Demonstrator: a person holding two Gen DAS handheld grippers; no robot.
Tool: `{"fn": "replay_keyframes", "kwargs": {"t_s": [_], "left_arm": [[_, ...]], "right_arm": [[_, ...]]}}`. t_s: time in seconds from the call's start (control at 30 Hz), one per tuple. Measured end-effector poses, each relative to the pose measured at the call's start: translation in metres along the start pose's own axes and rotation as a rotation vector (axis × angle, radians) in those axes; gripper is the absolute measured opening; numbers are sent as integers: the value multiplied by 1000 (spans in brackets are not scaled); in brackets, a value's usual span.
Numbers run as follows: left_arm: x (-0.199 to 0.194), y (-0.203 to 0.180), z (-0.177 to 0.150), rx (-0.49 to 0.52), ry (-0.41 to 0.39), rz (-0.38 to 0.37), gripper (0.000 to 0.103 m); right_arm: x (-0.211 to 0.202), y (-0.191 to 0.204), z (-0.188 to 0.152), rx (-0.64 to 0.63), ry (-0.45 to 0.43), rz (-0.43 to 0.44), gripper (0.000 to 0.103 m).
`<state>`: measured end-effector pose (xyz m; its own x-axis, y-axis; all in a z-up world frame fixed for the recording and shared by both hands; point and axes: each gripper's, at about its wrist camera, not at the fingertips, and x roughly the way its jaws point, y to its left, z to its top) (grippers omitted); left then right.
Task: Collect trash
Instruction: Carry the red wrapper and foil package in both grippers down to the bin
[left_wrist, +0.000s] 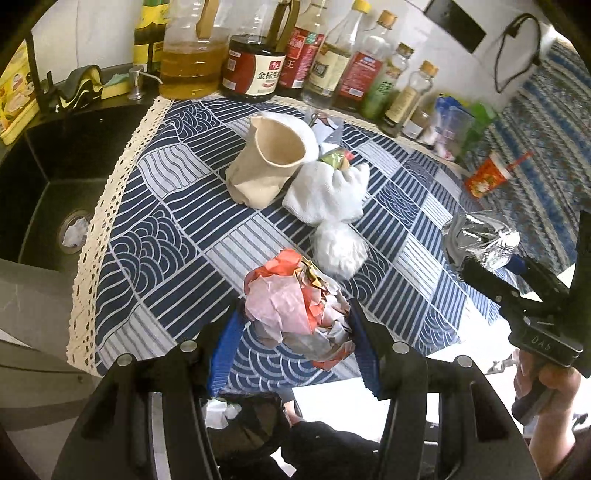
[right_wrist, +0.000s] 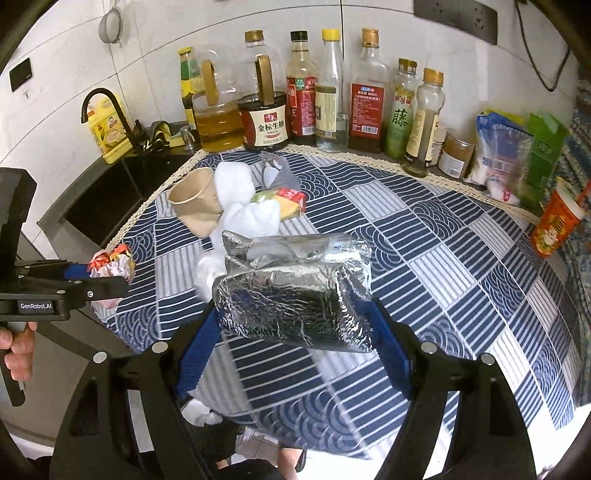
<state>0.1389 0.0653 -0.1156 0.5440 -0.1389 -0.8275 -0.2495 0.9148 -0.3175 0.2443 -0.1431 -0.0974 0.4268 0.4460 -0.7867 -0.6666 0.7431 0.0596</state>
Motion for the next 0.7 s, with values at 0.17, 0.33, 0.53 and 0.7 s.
{"fn": "replay_keyframes", "kwargs": {"t_s": [0.17,0.33,0.53,0.7], "left_arm": [[-15,11,-12,31,-3,-36,54],[-25,20,-28,68,10,-71,54],[-33,28,-50,109,34,-93,54],[-42,37,-68,120,45,-98,54]], "right_arm": [[-16,29,-15,30,-13,-21,78],[-23,54,-32,70,-7,-22,78],[-32,85,-57,110,1,-18,78],[-35,109,-74,130,11,-1,78]]}}
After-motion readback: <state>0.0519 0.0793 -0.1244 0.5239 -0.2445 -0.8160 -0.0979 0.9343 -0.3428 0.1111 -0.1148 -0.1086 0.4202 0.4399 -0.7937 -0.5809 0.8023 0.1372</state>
